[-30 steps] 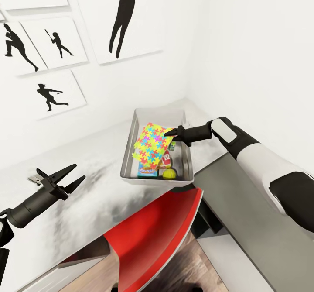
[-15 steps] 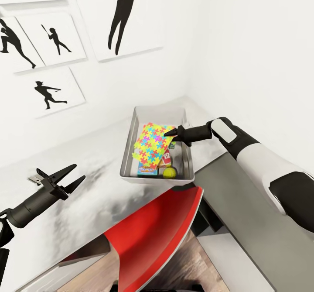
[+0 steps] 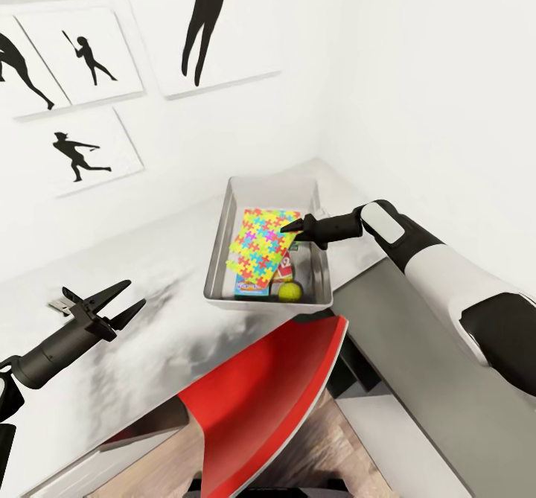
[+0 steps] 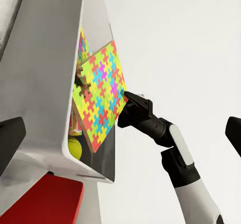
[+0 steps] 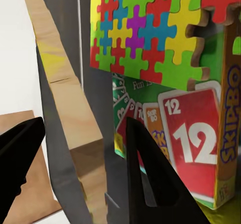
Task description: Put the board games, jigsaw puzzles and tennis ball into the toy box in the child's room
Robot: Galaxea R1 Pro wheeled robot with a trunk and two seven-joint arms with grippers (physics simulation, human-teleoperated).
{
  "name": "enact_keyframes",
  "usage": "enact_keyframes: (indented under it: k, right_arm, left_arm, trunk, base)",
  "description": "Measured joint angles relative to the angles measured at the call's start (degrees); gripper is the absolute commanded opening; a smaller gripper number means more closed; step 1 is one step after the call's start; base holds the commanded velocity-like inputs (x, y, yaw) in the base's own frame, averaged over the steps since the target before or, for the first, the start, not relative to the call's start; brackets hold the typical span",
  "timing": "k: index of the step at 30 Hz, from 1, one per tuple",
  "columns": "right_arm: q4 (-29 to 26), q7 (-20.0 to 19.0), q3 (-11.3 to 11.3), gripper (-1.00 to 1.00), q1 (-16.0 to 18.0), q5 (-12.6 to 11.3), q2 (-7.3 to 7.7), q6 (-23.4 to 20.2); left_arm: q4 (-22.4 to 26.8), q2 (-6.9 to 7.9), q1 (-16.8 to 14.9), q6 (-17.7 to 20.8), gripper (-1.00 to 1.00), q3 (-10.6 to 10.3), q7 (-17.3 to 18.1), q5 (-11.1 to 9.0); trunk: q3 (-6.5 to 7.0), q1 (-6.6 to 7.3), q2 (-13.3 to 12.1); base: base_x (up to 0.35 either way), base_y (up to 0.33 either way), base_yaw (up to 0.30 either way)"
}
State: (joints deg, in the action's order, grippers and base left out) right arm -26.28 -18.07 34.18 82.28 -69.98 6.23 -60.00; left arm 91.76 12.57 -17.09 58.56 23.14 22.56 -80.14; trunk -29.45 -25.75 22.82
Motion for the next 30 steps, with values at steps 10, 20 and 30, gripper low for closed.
enact_keyframes:
  k: [10,20,30]
  right_arm:
    - [0.0,0.0,0.0,-1.00,0.0,0.0,0.11,0.0]
    - [0.0,0.1,0.0,1.00,0.0,-0.1,0.11,0.0]
    - [0.0,0.2,-0.1,1.00,0.0,-0.2,0.19,0.0]
  left_arm:
    - [0.0,0.00,0.0,0.0,1.00,0.0,0.0,0.0]
    - [0.1,0.00,0.0,0.0,1.00,0.0,0.0,0.0]
    - [0.1,0.00,0.0,0.0,1.00,0.0,0.0,0.0]
  trunk:
    - [-0.15,0.00,0.0]
    - [-0.17,0.00,0.0]
    - [-0.17,0.00,0.0]
  base:
    - [0.000,0.000,0.000]
    - [0.000,0.000,0.000]
    - [0.000,0.000,0.000]
